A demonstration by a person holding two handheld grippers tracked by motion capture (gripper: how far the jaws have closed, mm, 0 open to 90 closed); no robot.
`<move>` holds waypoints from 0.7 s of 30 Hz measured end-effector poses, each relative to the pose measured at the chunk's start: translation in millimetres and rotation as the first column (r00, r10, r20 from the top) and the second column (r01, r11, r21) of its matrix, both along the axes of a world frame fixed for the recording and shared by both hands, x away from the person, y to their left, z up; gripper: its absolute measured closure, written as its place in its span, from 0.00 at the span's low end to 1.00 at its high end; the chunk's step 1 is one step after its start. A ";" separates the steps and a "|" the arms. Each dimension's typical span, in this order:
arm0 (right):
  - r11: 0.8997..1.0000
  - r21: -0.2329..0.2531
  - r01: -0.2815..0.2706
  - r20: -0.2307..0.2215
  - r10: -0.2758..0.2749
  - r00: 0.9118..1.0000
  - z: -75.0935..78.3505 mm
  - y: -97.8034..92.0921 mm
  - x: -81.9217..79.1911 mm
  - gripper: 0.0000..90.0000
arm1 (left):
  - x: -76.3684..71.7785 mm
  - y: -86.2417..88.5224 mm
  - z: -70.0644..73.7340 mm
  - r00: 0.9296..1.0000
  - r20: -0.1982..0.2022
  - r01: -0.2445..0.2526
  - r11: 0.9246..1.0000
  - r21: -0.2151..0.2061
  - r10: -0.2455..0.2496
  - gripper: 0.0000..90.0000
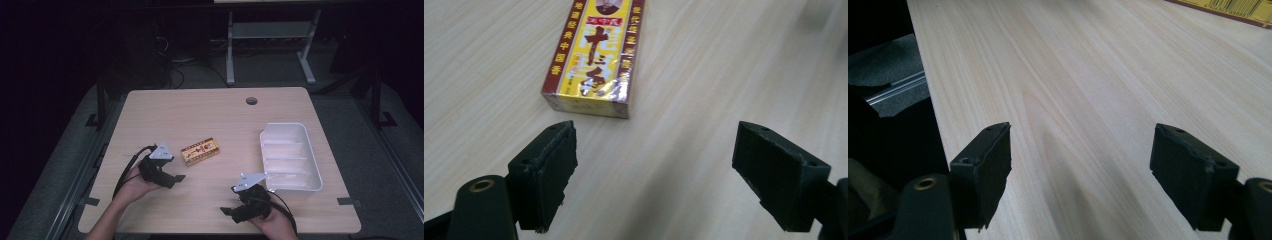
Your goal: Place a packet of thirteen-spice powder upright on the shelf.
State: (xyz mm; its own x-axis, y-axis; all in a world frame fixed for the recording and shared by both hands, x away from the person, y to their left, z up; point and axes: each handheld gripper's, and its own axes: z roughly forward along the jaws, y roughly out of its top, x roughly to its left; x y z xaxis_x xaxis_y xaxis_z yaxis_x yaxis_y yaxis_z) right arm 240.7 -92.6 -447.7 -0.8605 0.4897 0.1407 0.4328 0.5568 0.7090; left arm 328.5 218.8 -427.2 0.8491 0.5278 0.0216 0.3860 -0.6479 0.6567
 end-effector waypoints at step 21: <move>1.000 -0.020 -0.002 0.031 0.002 1.000 3.1 0.0 -2.5 0.26 | 43.0 -24.1 1.1 1.000 -0.006 0.013 1.000 0.026 -0.013 0.19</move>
